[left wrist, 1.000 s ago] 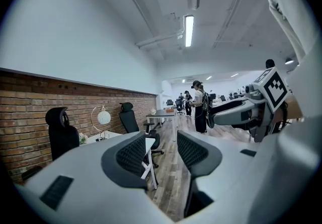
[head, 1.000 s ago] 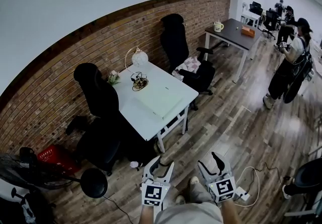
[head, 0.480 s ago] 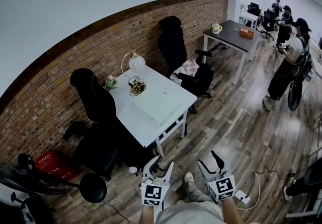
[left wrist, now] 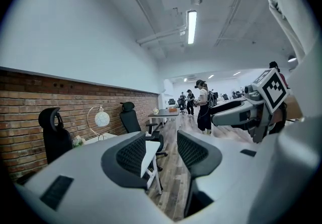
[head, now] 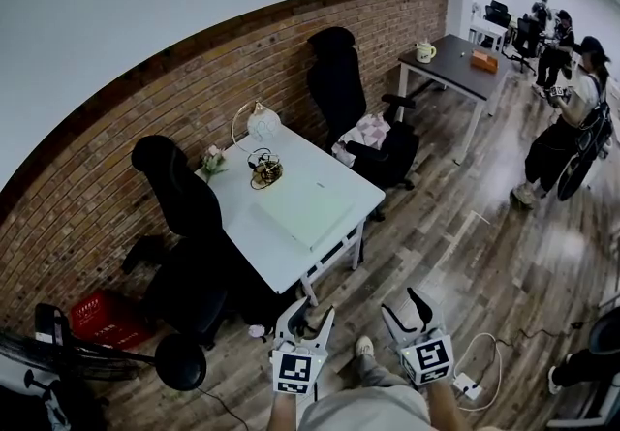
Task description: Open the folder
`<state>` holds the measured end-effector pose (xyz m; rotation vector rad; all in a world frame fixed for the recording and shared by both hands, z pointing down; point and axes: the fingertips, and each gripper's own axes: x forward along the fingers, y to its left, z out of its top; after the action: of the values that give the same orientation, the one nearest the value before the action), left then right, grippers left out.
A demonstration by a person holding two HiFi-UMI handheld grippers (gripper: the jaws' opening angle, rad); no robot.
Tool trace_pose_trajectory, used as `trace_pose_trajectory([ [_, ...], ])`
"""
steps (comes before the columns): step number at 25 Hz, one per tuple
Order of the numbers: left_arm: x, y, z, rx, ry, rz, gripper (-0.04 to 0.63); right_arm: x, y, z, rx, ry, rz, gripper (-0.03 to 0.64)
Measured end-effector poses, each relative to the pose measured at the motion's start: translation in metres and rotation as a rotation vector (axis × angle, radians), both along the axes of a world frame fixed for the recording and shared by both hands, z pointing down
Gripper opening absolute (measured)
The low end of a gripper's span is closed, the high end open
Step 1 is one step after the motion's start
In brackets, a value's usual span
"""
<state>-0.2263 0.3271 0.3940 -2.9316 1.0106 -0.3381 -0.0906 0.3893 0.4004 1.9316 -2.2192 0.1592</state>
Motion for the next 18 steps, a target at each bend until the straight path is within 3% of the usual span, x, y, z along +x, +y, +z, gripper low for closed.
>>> trace_pose_trajectory([
  [18, 0.057, -0.077, 0.01, -0.04, -0.046, -0.064, 0.187, 0.063, -0.084, 0.007, -0.016, -0.025, -0.05, 0.264],
])
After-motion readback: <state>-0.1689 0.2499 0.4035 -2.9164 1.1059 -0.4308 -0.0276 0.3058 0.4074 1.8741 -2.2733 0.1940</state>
